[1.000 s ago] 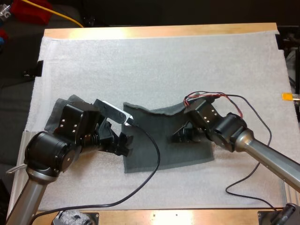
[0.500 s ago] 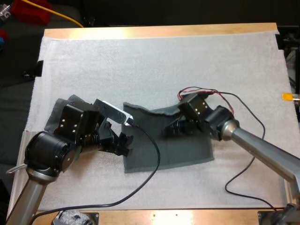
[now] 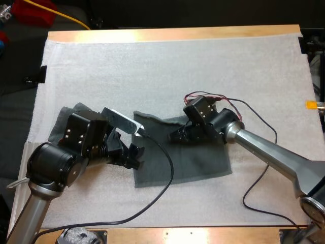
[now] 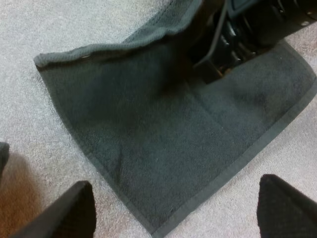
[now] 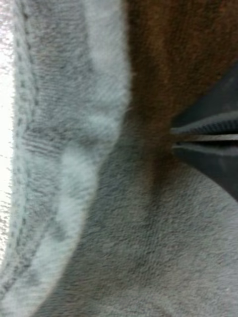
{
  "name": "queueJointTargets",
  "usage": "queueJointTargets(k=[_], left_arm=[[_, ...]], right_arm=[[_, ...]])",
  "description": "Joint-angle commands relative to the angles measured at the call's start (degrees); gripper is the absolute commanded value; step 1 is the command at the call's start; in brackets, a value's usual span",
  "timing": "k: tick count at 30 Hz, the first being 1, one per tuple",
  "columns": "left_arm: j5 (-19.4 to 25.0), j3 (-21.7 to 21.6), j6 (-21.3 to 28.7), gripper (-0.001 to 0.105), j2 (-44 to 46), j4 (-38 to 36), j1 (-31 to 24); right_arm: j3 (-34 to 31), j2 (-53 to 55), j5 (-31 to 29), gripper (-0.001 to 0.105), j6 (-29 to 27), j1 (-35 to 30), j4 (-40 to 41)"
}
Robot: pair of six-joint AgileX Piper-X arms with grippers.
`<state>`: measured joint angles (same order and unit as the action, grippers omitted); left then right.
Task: Pick towel from pile, fold and stack
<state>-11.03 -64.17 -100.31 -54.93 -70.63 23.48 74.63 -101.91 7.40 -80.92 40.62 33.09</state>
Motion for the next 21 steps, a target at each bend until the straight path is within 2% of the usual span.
queueJointTargets(k=[1, 9, 14, 21], left_arm=[[0.7, -0.3, -0.6, 0.066, 0.2, -0.2, 0.4], [0.6, -0.3, -0.6, 0.066, 0.2, -0.2, 0.4], [0.6, -0.3, -0.6, 0.066, 0.2, -0.2, 0.4], [0.6, -0.3, -0.6, 0.066, 0.2, -0.2, 0.4]], right_arm=[[1.0, -0.6, 0.5, 0.001, 0.2, -0.4, -0.3], [4.5, -4.4, 0.2, 0.001, 0.2, -0.6, -1.5], [6.0, -5.9, -2.3, 0.001, 0.3, -0.6, -3.3], [6.1, -6.9, -5.8, 0.002, 0.7, -1.0, -10.9]])
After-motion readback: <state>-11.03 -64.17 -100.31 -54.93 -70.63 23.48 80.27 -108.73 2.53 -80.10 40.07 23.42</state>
